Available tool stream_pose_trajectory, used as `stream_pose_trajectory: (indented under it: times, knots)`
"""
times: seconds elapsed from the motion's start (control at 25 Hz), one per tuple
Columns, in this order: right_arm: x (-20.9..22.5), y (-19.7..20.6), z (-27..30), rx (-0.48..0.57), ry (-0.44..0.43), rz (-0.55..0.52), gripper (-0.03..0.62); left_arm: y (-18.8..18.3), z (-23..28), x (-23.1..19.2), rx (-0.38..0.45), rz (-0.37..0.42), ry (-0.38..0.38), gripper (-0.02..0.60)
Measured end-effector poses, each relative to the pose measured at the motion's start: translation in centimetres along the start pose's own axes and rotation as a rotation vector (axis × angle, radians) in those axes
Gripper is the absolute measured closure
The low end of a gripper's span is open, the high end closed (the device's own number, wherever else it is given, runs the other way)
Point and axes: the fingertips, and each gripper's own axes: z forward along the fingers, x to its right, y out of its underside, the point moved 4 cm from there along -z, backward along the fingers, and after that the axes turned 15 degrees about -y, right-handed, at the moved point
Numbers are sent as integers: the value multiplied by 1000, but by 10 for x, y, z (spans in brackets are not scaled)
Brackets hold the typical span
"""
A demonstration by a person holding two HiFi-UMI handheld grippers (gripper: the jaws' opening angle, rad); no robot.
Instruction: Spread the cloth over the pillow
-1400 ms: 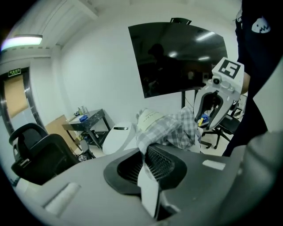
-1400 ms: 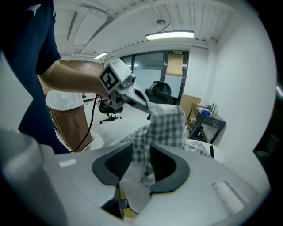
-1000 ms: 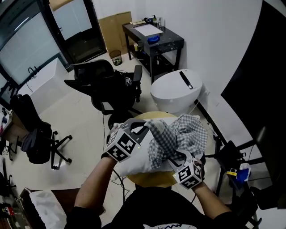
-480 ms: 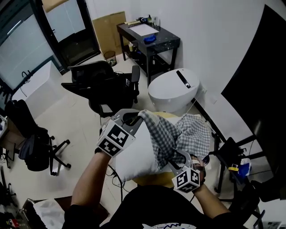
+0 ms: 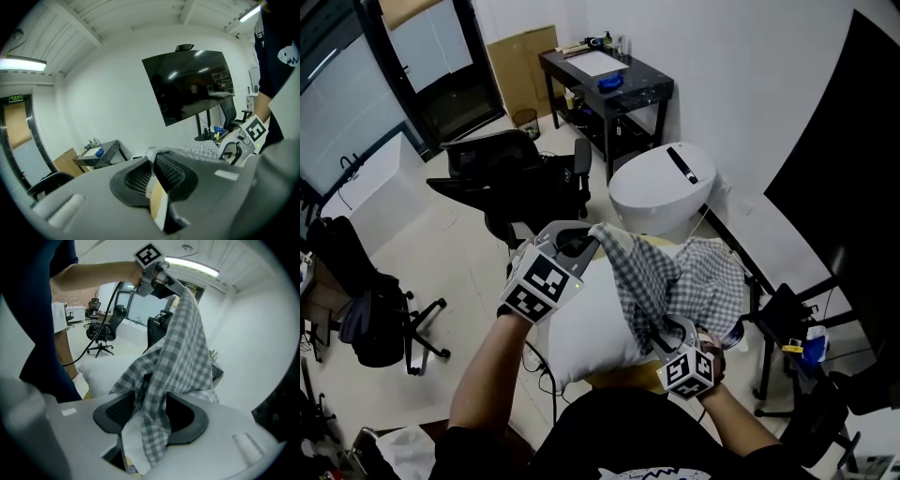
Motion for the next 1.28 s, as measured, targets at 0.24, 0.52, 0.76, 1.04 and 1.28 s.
stream_pose_trajectory:
  times: [0.24,0.52,0.76,1.04,1.28]
  knots:
    - [25,-10,-38,93,83,37,580,6,1,-17,-19,40,-28,575]
    - [48,-30,-98,294,60,160,582,6,8,-43,-56,164,-88,575]
    - [47,-64,-136,442,-8,221,582,-13,9,-67,-44,291,-132,575]
    - [32,-92,-137,488,-83,210,582,-37,4,-90,-13,410,-180,575]
    - [18,-109,-123,515,-153,171,582,-48,-6,-105,19,431,-217,575]
